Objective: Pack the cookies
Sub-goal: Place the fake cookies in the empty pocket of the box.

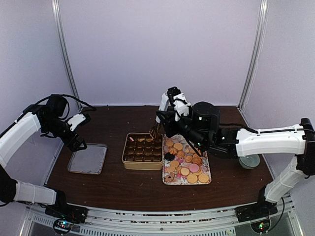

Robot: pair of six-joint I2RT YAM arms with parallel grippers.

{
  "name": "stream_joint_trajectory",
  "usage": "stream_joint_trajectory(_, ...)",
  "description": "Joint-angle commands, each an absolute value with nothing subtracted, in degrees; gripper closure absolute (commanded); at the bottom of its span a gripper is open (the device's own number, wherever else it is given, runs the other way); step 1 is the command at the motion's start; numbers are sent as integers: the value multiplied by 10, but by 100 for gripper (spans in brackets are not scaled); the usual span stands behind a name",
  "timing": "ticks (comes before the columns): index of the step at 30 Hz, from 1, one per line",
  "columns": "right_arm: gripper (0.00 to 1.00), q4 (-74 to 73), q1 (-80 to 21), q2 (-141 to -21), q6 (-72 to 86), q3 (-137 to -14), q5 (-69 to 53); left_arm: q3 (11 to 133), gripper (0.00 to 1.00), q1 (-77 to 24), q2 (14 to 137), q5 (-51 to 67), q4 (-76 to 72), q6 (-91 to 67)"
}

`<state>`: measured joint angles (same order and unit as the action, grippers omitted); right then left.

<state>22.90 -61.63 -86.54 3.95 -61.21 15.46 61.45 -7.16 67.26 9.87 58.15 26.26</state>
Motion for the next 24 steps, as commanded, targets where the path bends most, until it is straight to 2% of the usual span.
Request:
stream_joint_trajectory(1, 100, 224, -610, -948, 8, -694, 127, 607, 8, -67, 661, 95, 582, 265)
stream_joint_trajectory(13, 100, 170, -580, -1121, -17, -882, 107, 606, 8, -67, 660, 102, 586, 272)
stream_joint_trajectory(22, 100, 150, -575, -1164, -30, -904, 105, 603, 8, -68, 661, 105, 586, 278)
stream_joint_trajectory(24, 96, 151, -574, -1169, -26, -904, 104, 604, 8, -68, 662, 107, 586, 276)
